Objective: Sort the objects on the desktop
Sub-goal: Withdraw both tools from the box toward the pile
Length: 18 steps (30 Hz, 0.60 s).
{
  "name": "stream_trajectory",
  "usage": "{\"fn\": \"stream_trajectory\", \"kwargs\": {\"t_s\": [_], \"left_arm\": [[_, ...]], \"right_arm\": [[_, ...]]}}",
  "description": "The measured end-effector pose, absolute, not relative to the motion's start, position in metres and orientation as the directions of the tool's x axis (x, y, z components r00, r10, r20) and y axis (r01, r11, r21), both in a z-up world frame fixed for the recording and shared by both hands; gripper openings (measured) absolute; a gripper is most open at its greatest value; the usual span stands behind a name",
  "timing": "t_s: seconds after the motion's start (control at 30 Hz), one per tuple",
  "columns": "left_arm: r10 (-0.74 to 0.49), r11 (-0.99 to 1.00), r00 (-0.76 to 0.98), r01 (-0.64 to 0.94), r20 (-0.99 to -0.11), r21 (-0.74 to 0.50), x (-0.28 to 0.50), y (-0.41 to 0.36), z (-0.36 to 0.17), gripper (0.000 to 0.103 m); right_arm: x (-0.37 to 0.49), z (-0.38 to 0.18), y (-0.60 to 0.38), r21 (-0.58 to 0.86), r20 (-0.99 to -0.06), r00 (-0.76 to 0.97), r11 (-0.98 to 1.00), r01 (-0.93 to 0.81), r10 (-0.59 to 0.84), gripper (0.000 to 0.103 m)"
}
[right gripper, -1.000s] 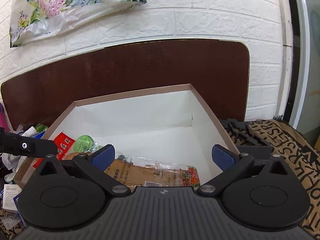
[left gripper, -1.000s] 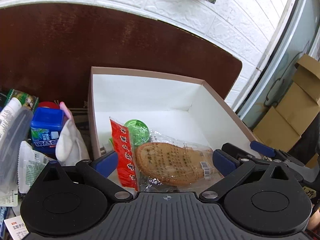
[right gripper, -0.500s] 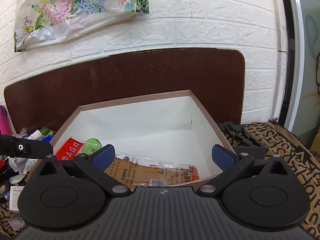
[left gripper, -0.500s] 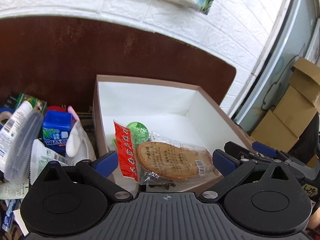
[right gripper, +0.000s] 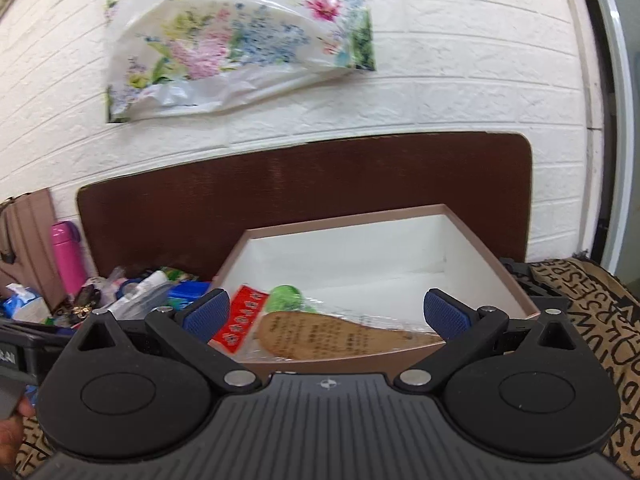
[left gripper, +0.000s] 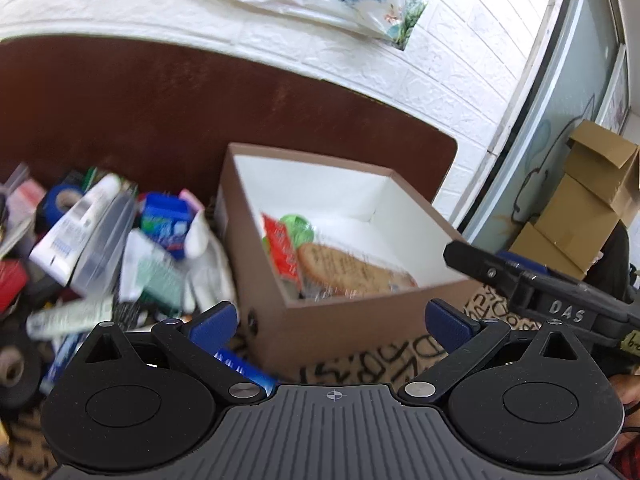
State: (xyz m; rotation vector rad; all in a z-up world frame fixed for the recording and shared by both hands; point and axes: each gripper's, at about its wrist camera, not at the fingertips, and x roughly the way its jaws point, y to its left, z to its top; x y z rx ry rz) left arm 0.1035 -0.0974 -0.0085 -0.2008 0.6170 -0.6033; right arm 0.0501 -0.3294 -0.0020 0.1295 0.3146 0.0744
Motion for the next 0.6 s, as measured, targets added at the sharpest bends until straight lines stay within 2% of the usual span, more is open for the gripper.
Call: {"fn": "stream_trajectory", "kwargs": {"t_s": [0.27, 0.47, 0.6], "left_arm": [[-0.552, 0.832, 0.660, 0.403, -0.510, -0.380, 0.071, -0.057, -0.035, 0.103], [-0.515, 0.852, 0.672, 0.331, -0.532, -0.405, 0.058, -0.023, -0.054, 0.103], [-0.495, 0.860, 0.674, 0.291, -0.548, -0.418, 0.056, -0.008, -0.066, 0.103]], "right_arm": [[0.016, -0.017, -0.287, 0.086, -0.292, 0.951, 0.993, -0.082, 0.104, 0.103], [0.000, -0.045, -0.274, 0.165, -0.336, 0.932, 0.983, -0.082, 0.134, 0.103], [-0.003, -0.071, -0.274, 0.252, -0.398, 0.905, 0.966, -0.047, 0.148, 0.103]]}}
